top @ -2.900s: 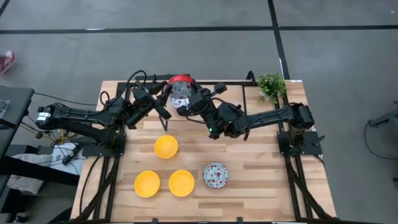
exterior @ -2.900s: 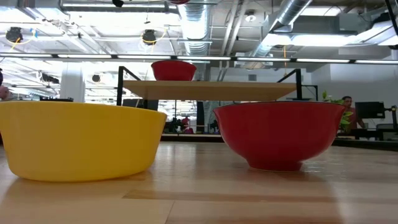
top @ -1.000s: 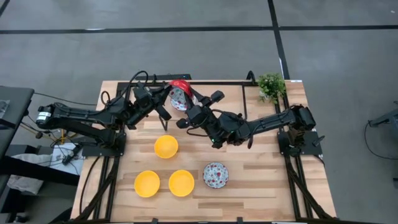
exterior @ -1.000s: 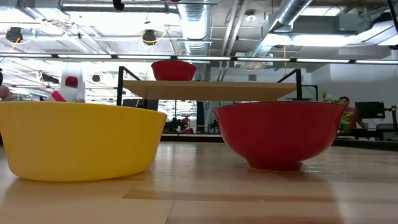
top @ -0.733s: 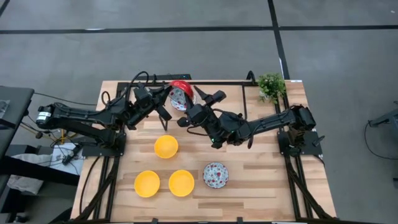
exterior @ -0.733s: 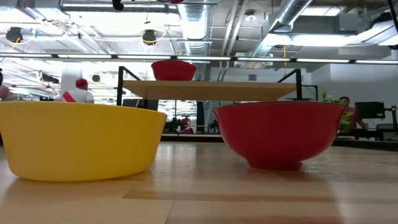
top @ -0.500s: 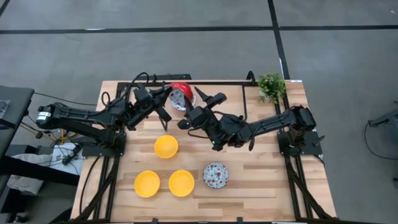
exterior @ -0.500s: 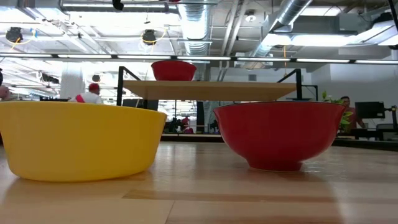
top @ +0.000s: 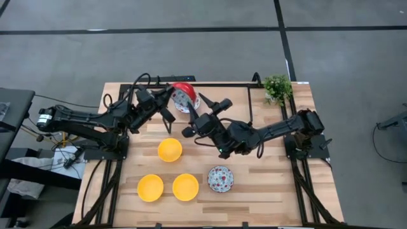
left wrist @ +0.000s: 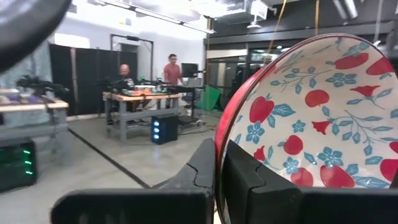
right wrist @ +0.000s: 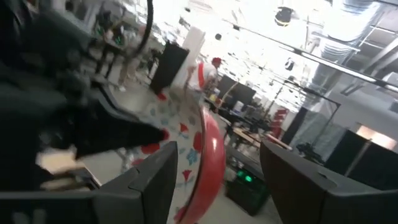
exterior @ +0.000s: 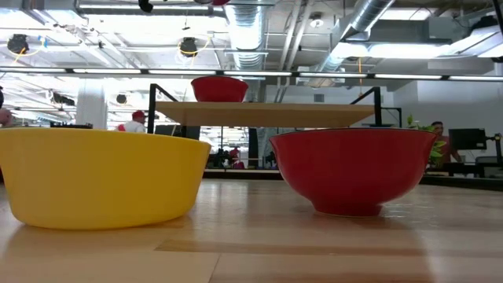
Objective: Pick & Place Mini bowls
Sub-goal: Stack the top red bowl on the red bowl on the shelf
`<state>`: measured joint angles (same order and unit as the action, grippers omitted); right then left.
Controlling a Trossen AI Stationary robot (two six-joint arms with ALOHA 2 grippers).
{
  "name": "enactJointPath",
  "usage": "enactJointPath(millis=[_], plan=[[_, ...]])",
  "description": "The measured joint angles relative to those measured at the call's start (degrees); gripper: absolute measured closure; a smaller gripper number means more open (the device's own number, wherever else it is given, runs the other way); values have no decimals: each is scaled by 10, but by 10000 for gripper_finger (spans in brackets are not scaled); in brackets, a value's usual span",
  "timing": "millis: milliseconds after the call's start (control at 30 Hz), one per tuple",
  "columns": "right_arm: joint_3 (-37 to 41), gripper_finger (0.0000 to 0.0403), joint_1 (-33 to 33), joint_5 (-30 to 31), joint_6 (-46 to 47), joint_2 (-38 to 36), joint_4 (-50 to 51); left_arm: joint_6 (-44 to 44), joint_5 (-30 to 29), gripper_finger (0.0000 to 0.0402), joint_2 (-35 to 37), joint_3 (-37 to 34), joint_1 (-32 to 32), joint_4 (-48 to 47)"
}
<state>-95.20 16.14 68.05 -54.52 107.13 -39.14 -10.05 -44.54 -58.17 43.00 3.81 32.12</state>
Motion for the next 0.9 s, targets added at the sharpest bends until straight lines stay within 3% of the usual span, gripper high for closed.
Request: enactJointPath(millis=[133,333,500,700,800,900], plan=[[0,184,9,14,-6,-3,-3,-18,-20,393,0,0,-5,-2],[0,185,22,151,-83,-18,-2,-22,-47,393,0,0,-6,-4],[3,221,31,172,-43,-48,102,-21,-71,393,0,0,-5,-4],[3,331,6,219,205,-92,400,-13,-80,393,0,0,0,-6],[3,385,-8,195,385,-112,575,3,-80,393,0,0,0,-6],[4,394,-20,150,577,-135,753,20,-80,393,0,1,0,-11]])
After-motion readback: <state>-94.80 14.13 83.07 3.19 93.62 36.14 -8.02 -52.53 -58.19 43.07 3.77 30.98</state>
